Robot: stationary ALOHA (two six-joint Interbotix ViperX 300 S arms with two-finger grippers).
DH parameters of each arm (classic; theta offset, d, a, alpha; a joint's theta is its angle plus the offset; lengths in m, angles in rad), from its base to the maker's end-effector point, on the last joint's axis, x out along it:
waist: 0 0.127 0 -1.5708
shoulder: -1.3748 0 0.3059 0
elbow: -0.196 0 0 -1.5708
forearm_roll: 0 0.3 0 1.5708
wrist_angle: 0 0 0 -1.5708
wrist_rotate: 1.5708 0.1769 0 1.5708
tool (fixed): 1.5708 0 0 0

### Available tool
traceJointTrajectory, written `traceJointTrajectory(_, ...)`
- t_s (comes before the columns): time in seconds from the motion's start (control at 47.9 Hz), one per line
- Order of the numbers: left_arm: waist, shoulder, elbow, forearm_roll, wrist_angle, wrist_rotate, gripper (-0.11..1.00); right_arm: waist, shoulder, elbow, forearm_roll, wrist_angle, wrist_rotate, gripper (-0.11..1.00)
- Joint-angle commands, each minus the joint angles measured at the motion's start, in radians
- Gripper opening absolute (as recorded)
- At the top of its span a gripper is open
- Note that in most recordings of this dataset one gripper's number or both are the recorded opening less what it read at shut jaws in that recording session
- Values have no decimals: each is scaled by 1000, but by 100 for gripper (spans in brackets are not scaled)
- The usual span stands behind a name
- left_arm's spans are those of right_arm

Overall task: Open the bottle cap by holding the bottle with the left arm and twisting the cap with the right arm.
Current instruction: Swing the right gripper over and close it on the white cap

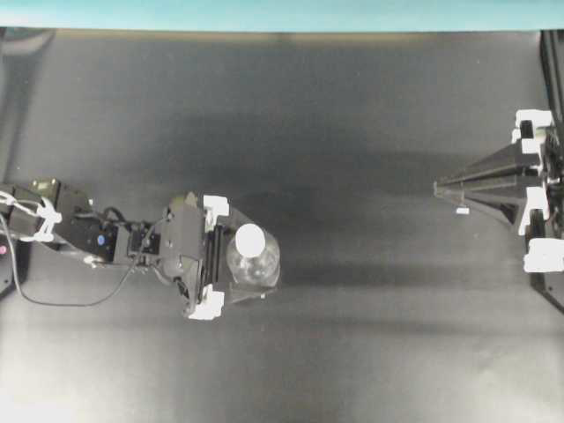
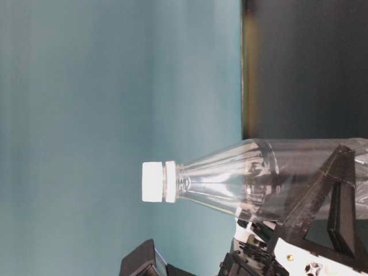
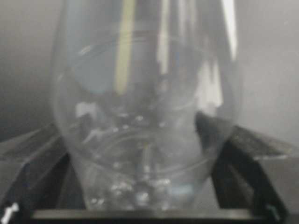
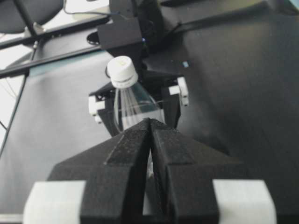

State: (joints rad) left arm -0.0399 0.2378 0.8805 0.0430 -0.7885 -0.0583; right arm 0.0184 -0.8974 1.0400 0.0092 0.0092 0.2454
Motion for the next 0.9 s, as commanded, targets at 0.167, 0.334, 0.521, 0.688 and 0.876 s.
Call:
traceJointTrajectory(0.167, -5, -2, -11, 3, -5, -2, 89, 29, 57, -121, 49, 167, 14, 0)
traceJointTrajectory(0.334, -6, 0, -15, 3, -8, 15, 81, 49, 179, -279, 120, 448, 14, 0)
traceJointTrajectory(0.521, -8, 0, -17, 3, -26, 17, 81, 49, 377, -541, 138, 765, 14, 6)
traceJointTrajectory(0.688, -8, 0, -11, 2, -28, 17, 81, 41, 563, -759, 140, 965, 14, 36)
traceJointTrajectory(0.876, -6, 0, -15, 3, -26, 17, 81, 28, 742, -954, 160, 1048, 17, 81)
